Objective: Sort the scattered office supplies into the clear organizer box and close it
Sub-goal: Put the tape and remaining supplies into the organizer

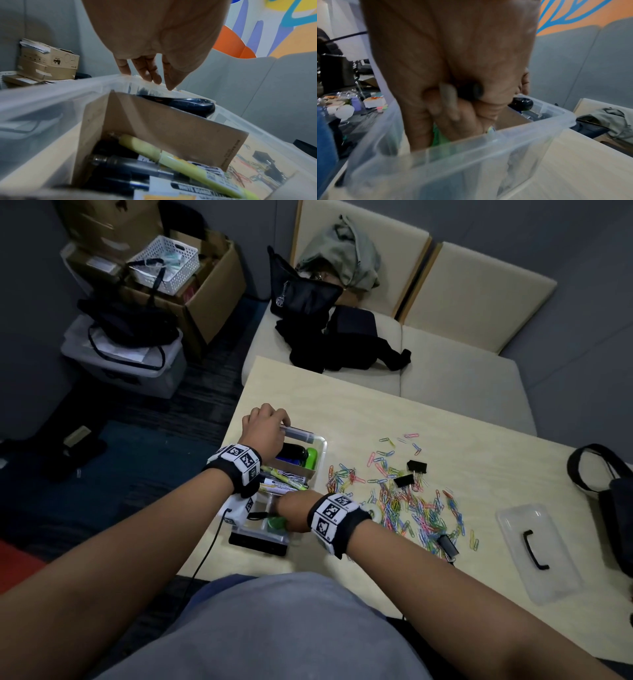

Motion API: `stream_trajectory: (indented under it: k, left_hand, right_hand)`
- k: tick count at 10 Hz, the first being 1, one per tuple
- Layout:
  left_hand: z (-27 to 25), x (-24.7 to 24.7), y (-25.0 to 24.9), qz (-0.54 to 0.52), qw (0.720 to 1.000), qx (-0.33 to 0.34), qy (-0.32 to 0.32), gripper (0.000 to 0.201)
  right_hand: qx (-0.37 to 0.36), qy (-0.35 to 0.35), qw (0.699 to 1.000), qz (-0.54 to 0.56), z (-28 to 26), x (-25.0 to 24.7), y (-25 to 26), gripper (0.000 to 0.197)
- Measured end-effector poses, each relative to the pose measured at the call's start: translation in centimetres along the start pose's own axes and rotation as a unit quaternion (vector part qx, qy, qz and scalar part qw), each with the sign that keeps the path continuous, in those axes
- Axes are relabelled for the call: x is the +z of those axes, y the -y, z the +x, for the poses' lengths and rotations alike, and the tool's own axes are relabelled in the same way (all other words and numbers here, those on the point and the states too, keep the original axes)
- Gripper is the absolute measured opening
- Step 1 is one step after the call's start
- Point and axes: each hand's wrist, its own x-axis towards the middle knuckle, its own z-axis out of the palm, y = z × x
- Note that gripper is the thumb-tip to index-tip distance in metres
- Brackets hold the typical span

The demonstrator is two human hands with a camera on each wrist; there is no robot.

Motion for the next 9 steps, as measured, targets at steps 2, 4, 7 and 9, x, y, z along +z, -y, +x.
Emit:
stream_trajectory:
  k: [2,4,7,9]
  left_hand:
    - [0.3,0.3,1.1,-0.01,0.997,-0.028,0.072,0.03]
    - [0.6,0.5,1.3,-0.004,0.996,-0.031,0.079,0.032]
    - [0.5,0.7,1.2,-0.006,0.997,-0.041,0.065,0.033]
    - [0.4,0.6,1.1,-0.005,0.997,-0.042,0.066,0.033]
  right_hand:
    - [0.016,-0.063,0.998,0.024,-1.0,-1.1,-2.1,0.043]
    - [0.01,-0.103,0.994,0.045,-1.5,-0.7,-3.0,0.041]
    - [0.041,-0.169,0.984,-0.025,-1.6,2.5,-0.3,0.021]
    - [0.048,-0.187,0.979,-0.068,-1.0,3.4,0.5,0.027]
